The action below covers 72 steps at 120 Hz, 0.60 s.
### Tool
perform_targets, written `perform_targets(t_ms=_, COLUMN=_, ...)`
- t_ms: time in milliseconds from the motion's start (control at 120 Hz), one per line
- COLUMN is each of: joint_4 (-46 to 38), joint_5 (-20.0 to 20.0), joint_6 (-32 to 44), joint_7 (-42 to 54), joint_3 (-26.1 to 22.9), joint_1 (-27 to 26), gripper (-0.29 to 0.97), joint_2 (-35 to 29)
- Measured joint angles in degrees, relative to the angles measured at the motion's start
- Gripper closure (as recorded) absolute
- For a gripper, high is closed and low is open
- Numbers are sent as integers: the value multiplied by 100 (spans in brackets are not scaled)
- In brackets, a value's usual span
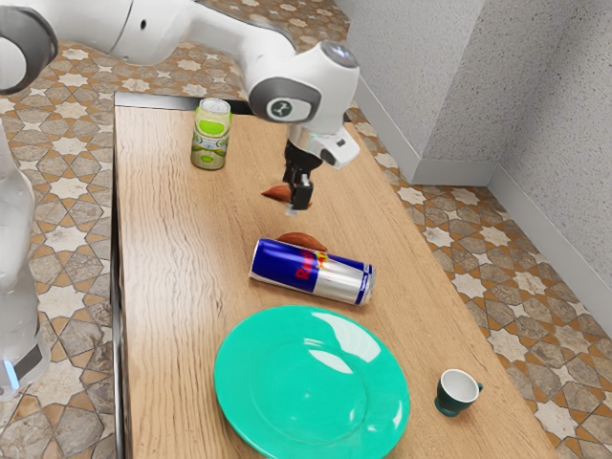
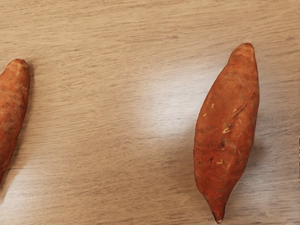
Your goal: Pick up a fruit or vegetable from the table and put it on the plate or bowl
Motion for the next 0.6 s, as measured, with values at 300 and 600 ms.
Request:
perform_targets(t_ms=300, joint_4=-28, joint_5=37, joint_6=348, joint_7=66, joint_3=23, joint_1=-55, gripper=0, joint_2=175)
perform_targets(t_ms=600, joint_4=-184, joint_5=-172, joint_6=747, joint_7=110, joint_3=30, joint_1=-51, gripper=0, joint_2=332)
